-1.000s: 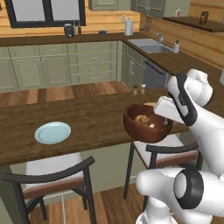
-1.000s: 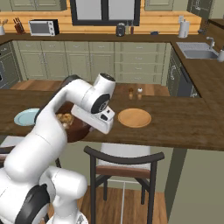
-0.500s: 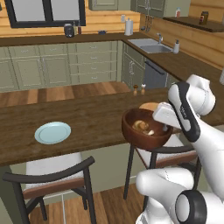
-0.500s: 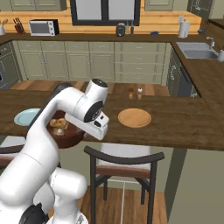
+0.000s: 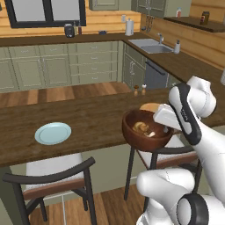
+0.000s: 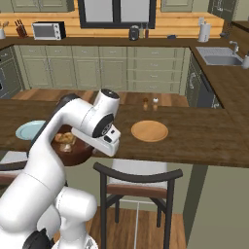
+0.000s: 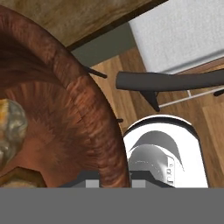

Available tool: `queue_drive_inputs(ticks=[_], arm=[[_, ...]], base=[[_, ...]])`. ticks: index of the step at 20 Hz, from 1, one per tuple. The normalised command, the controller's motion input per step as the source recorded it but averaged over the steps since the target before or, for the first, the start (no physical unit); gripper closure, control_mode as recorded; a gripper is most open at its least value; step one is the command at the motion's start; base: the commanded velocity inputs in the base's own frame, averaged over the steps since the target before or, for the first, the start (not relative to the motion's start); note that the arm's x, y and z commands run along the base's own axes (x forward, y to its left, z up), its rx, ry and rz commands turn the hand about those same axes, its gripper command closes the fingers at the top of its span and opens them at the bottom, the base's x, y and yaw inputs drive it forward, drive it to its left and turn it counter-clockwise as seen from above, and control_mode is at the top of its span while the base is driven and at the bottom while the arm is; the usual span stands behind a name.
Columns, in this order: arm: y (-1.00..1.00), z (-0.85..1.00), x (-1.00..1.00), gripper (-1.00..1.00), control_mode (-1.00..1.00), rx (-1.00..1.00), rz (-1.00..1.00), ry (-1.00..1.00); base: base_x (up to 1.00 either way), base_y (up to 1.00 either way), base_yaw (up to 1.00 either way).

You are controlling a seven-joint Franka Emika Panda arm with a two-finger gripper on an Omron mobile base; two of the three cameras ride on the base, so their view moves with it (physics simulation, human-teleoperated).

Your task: Pick the chicken drumstick and mushroom from their plates and place them in the bowl. Then put the bowl in the fridge.

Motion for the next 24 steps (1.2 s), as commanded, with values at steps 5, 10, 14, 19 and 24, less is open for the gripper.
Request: queue_drive_inputs(ticks=[5,10,14,19,24], arm=[[0.00,0.00,-0.04,1.00,1.00,0.00,0.00,0.01],[0.00,0.00,0.00,1.00,1.00,0.00,0.00,0.00],[0.00,0.00,0.00,1.00,1.00,0.00,0.00,0.00],[0.00,0.00,0.00,1.00,1.00,0.00,0.00,0.00],[0.00,0.00,0.00,1.00,1.00,0.00,0.00,0.00]], base=[[-0.53,0.04,0.00],[-1.00,0.19,0.11],[-1.00,0.48,0.15],[-0.65,0.84,0.16],[-0.04,1.00,0.06]])
